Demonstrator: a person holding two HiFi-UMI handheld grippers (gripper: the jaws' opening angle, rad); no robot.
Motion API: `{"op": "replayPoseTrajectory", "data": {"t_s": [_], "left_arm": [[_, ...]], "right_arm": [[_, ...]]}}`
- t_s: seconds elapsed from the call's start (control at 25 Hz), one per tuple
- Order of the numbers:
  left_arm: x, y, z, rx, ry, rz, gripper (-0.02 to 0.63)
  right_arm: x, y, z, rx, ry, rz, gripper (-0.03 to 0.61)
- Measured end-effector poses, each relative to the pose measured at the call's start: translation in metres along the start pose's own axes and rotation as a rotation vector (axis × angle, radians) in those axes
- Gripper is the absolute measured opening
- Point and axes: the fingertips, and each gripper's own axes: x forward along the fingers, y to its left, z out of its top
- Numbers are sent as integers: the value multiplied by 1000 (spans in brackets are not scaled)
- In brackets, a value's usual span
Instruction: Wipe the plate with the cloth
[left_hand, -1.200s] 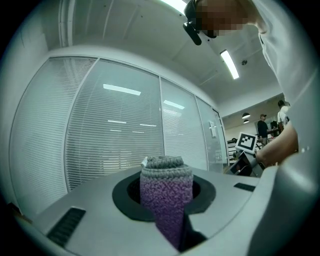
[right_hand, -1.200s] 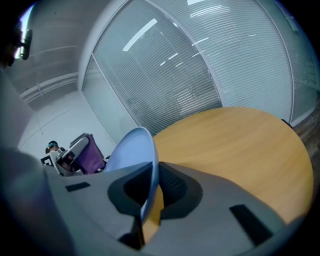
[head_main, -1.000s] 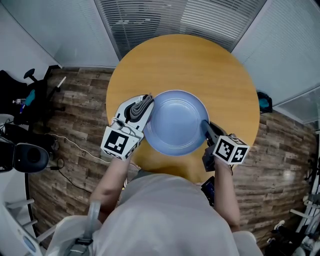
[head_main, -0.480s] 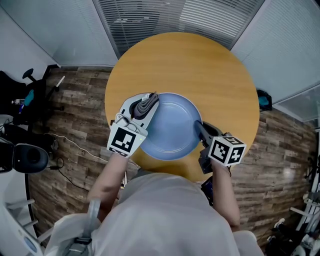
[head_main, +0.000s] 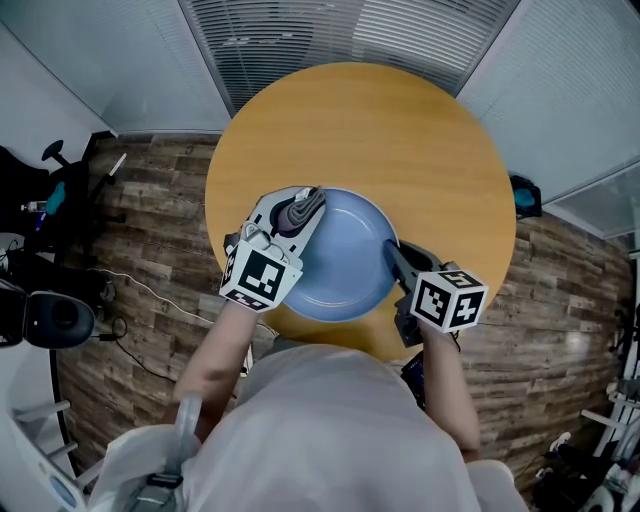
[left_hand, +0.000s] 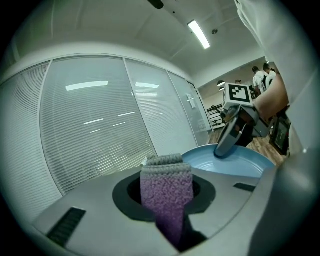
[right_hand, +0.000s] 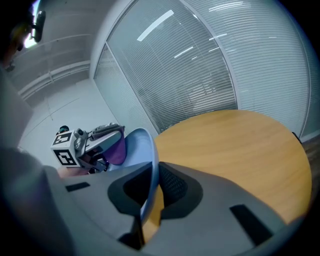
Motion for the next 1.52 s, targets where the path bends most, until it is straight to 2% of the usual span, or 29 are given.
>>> {"op": "replayPoseTrajectory", "data": {"t_s": [0.24,0.68,1.24,1.52], "left_arm": [[7,-9,-2,60,47,-27,82],[23,-27,-10,183,184,-92,83],[38,-53,-19,282,326,-197,81],[42,-63,-24,305,367,-241,81]], "right_arm": [[3,0,-2,-11,11,-10,34],[12,7,-3,-71,49,-25,34],[11,8,-3,-85,62,-32,34],[15,10,-4,-85,74,-28,34]]}}
